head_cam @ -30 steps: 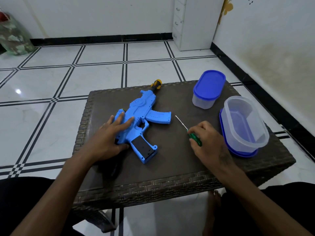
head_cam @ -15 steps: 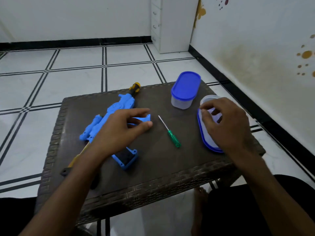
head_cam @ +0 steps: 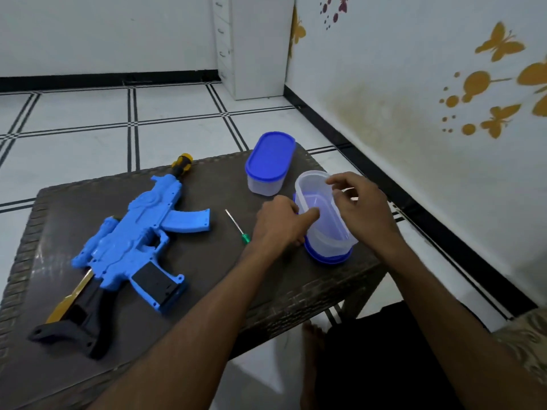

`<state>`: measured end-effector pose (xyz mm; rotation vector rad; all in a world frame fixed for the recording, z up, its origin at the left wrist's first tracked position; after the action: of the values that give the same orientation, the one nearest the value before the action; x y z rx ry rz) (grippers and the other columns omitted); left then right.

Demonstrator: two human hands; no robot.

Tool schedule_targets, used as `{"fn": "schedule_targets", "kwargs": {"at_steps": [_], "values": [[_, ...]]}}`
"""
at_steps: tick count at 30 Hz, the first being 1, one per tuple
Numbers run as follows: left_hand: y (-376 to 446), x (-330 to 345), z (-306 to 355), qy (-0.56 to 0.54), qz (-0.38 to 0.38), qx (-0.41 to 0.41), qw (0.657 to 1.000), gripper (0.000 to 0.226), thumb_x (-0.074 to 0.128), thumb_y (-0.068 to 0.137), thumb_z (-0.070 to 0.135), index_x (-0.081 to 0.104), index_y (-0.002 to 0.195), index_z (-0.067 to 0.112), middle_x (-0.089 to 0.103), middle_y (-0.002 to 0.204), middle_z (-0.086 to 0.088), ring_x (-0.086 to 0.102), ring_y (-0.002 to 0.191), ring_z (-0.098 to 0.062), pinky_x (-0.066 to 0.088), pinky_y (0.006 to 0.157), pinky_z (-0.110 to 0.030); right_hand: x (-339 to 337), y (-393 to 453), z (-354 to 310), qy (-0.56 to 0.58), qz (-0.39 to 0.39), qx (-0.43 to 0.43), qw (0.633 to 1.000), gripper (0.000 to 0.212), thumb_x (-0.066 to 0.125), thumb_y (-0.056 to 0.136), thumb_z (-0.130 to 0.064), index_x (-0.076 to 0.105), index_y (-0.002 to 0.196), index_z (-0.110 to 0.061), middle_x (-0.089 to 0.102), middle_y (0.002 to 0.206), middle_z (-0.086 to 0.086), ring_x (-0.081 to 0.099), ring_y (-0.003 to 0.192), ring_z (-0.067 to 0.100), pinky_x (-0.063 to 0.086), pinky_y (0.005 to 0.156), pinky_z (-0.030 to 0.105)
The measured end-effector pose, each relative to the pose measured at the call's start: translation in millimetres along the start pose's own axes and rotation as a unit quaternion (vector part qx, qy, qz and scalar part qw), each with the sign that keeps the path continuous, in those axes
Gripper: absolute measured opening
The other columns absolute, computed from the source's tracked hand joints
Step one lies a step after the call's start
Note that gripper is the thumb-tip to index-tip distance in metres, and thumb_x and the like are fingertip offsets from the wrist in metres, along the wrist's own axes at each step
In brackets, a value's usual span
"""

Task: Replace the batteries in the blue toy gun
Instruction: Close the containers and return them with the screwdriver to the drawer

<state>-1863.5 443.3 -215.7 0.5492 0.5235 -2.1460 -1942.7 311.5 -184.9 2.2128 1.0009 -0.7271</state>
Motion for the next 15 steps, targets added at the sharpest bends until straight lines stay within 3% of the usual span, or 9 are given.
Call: {"fn": "schedule_targets", "kwargs": {"at_steps": [5,9,13,15], "values": [[-0.9,-11.6,5.7,0.014,0.017,0.013,1.000,0.025,0.062,0.081,0.024,0.068,0.065,0.006,0.070,0.056,-0.002,0.069,0.055,-0.013,0.060,0.073,-0.036,-20.5,8.8,26.2,0.053,0.016,0.089,0.994,0.022,0.050,0.097,-0.014,0.065,0.110,-0.025,0.062,0.096,-0.011,0.060,0.088,0.010,0.050,0.077,0.025],[-17.9,-38.2,-1.3,0.000,0.041,0.028,0.999,0.021,0.062,0.080,0.023,0.072,0.074,0.006,0.071,0.058,-0.001,0.069,0.053,-0.012,0.061,0.069,-0.034,-12.0,5.7,56.1,-0.004,-0.067,0.191,0.979,0.023,0.055,0.095,-0.029,0.061,0.116,-0.023,0.066,0.109,0.003,0.062,0.094,0.019,0.049,0.081,0.032],[-30.0,-64.1,-13.6,0.022,0.064,0.035,0.997,0.018,0.062,0.082,0.022,0.074,0.075,0.011,0.071,0.059,0.000,0.069,0.053,-0.009,0.061,0.066,-0.032,7.8,6.1,59.6,-0.123,-0.152,0.210,0.958,0.056,0.060,0.090,-0.049,0.052,0.135,-0.017,0.058,0.134,0.007,0.056,0.118,0.025,0.044,0.091,0.034],[-32.7,-70.3,-20.7,0.028,0.068,0.023,0.997,0.018,0.062,0.084,0.022,0.073,0.075,0.011,0.071,0.058,0.000,0.069,0.054,-0.008,0.061,0.066,-0.032,15.7,7.3,55.4,-0.191,-0.166,0.197,0.947,0.072,0.062,0.083,-0.061,0.048,0.134,-0.014,0.056,0.134,0.008,0.055,0.115,0.027,0.043,0.083,0.034]]}}
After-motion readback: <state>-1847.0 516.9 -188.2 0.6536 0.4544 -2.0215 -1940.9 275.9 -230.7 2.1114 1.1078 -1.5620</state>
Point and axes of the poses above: each hand's wrist, its own y-axis towards the middle knuckle, its own x-axis out of the palm, z = x × y, the point moved 4 cm from there along y, towards the middle knuckle
